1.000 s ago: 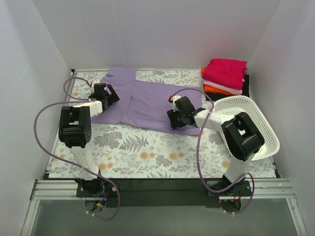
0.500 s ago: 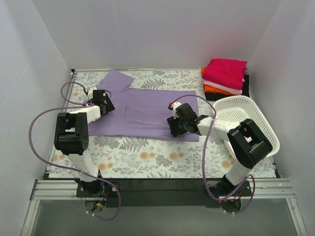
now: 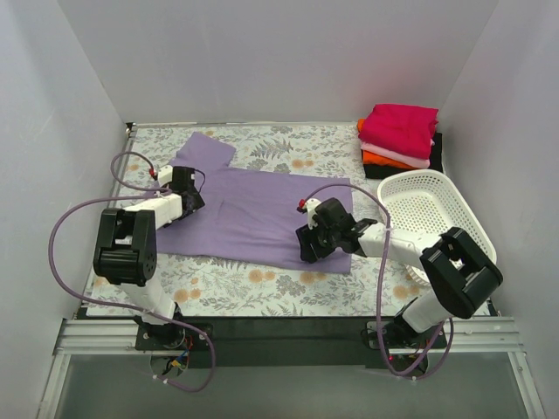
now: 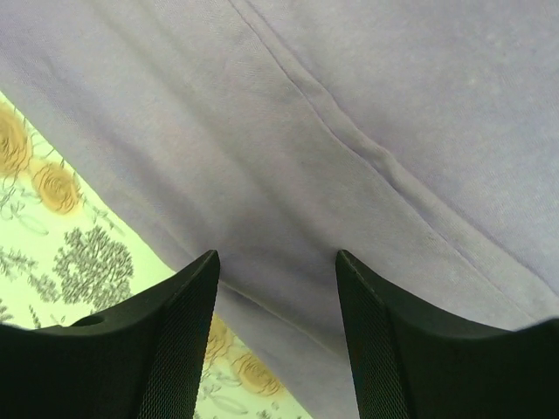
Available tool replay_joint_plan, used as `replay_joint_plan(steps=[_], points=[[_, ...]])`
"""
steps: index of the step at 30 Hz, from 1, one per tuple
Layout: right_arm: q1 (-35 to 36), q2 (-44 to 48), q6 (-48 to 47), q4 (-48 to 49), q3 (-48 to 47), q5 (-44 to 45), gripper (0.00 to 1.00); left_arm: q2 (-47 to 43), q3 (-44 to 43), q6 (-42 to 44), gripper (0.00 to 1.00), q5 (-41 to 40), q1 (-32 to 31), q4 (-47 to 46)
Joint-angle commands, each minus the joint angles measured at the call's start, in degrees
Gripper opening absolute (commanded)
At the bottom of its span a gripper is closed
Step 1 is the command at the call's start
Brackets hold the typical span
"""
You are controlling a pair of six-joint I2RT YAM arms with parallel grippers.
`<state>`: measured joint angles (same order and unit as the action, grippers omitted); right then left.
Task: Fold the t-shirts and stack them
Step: Fold the tshirt
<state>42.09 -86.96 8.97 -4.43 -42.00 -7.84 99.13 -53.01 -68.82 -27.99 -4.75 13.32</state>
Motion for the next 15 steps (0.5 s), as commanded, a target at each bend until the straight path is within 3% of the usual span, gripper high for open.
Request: replay_joint_plan(steps=[1, 5, 9, 15], points=[[2.1, 0.2, 2.9, -12.0, 3.2, -2.5, 0.51, -2.1, 2.0, -1.1, 0.83, -2.5, -3.1, 17.0], [2.5, 6.9, 3.5, -15.1, -0.4, 0.9, 0.52, -9.1, -7.6, -0.4, 0.83, -4.7, -5.6, 20.5], [2.5, 10.6, 3.5, -15.8, -4.4, 4.2, 0.54, -10.0, -17.9, 5.1, 0.84, -5.3, -6.0, 14.7], [1.5, 6.4, 2.3, -14.7, -11.3, 10.7, 0.56, 10.1, -39.2, 11.8, 0.84, -3.4, -5.4, 6.7]])
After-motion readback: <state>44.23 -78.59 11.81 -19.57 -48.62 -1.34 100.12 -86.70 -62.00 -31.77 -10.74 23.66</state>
